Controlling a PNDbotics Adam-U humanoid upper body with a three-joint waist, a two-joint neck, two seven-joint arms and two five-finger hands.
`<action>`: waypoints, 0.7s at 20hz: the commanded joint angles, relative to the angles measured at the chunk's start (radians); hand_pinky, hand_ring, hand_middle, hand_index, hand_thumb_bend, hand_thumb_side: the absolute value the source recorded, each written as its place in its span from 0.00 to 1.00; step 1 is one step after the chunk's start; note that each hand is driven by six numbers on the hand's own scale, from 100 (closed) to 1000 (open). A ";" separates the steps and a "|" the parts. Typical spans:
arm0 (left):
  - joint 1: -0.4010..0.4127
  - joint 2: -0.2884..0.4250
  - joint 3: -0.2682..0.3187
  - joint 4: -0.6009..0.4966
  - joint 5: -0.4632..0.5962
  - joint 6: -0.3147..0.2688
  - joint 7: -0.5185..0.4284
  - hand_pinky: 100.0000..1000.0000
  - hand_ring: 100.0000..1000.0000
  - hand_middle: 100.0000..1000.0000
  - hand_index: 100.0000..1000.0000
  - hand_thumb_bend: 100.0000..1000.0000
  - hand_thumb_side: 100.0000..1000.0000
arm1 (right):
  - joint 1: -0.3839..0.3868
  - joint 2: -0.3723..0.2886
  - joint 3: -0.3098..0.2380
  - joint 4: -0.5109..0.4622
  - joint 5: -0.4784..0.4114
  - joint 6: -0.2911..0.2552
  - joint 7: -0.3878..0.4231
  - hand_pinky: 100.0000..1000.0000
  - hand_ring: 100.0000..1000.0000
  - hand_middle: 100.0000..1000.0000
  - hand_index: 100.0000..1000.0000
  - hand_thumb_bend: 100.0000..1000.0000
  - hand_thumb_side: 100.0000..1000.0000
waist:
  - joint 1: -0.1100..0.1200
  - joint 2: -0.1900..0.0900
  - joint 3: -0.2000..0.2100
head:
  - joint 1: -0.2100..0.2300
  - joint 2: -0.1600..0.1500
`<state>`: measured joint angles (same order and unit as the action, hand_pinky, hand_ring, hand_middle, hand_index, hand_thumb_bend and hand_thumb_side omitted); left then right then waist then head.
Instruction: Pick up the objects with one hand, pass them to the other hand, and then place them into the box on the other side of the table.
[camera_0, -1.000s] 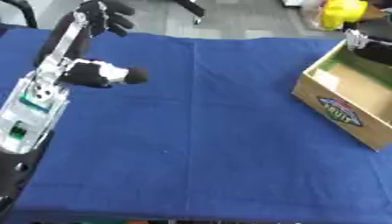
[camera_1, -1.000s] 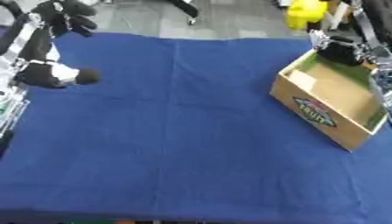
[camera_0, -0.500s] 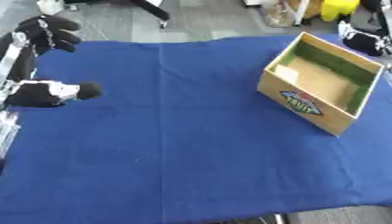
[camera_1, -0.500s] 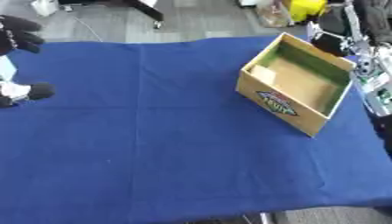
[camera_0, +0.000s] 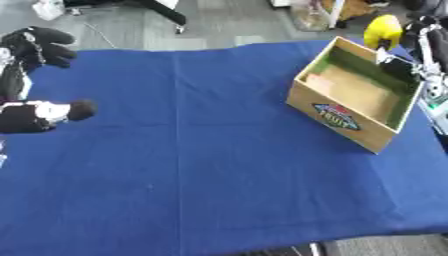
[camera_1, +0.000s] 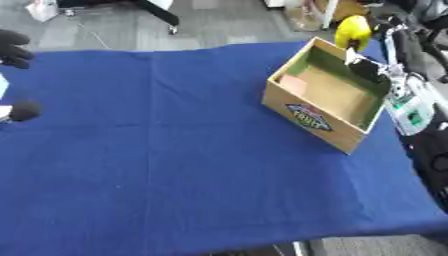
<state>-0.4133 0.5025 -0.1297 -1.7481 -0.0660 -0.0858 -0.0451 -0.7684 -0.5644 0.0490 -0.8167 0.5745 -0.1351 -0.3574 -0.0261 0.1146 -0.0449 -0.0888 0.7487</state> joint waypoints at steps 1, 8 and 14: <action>-0.009 0.009 0.016 -0.011 0.004 -0.006 0.001 0.64 0.63 0.67 0.72 0.96 0.43 | -0.034 -0.006 -0.017 0.080 0.026 0.011 0.029 0.98 0.86 0.92 0.50 0.00 0.13 | 0.006 -0.002 0.003 | -0.004 -0.007; -0.008 0.008 0.016 -0.009 0.006 -0.007 -0.003 0.64 0.63 0.67 0.72 0.96 0.43 | -0.045 0.018 -0.035 0.206 0.090 0.060 0.112 0.99 0.90 0.96 0.75 0.00 0.11 | 0.008 -0.003 0.008 | -0.002 -0.004; -0.007 0.007 0.018 -0.009 0.005 -0.007 -0.005 0.64 0.63 0.67 0.72 0.97 0.43 | -0.042 0.011 -0.043 0.198 0.141 0.079 0.133 1.00 0.90 0.98 0.94 0.00 0.50 | 0.008 -0.003 0.007 | 0.000 -0.005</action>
<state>-0.4119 0.4946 -0.1264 -1.7478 -0.0612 -0.0910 -0.0477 -0.7919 -0.5234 0.0150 -0.6048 0.7028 -0.0569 -0.2260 -0.0260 0.1146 -0.0365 -0.0896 0.7485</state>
